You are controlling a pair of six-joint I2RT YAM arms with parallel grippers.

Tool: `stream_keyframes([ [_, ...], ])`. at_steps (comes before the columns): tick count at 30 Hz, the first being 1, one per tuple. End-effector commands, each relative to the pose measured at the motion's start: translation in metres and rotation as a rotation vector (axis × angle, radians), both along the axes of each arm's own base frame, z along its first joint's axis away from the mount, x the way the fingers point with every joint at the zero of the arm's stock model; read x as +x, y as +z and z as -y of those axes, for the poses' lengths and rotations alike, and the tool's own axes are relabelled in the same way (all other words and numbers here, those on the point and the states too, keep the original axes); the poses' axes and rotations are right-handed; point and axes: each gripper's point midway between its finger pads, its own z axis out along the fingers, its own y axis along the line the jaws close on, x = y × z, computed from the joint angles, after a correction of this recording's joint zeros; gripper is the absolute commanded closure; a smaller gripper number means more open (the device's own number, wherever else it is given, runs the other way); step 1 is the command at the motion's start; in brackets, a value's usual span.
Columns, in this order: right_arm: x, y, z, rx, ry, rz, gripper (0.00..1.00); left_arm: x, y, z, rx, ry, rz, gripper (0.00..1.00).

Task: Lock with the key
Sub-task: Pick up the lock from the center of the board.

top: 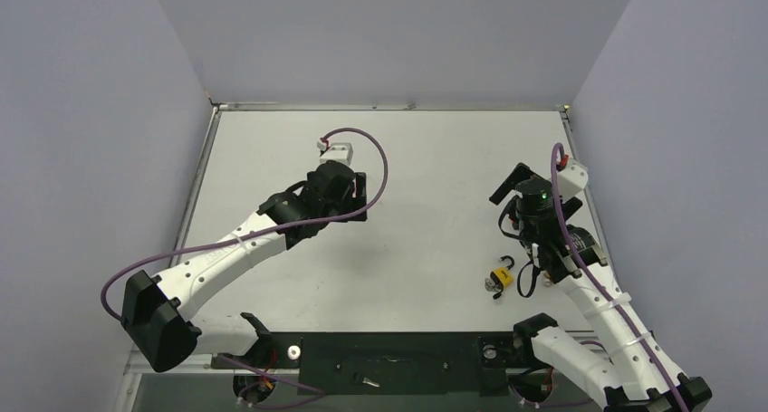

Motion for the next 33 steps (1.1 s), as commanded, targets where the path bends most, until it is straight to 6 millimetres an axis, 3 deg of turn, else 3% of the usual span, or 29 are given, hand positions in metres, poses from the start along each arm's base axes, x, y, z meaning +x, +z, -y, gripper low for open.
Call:
stream_keyframes([
  [1, -0.006, -0.003, 0.011, -0.001, -0.061, -0.011, 0.01, 0.006, 0.041, 0.017, -0.110, -0.060, 0.078, 0.32],
  [5, -0.015, -0.011, 0.019, 0.006, -0.110, -0.052, 0.01, 0.003, 0.041, 0.014, -0.115, -0.079, 0.049, 0.32],
  [12, -0.049, -0.050, 0.029, 0.071, -0.229, -0.191, 0.01, -0.006, 0.050, 0.021, -0.177, -0.127, 0.053, 0.32],
  [20, -0.098, -0.126, 0.010, 0.201, -0.239, -0.455, 0.03, -0.011, 0.039, 0.020, -0.201, -0.116, 0.038, 0.32],
  [22, -0.104, -0.137, 0.009, 0.212, -0.247, -0.473, 0.03, -0.012, 0.036, 0.019, -0.207, -0.109, 0.032, 0.32],
  [33, -0.081, -0.172, -0.007, 0.317, -0.297, -0.441, 0.19, -0.017, 0.034, 0.015, -0.227, -0.098, 0.029, 0.32],
])
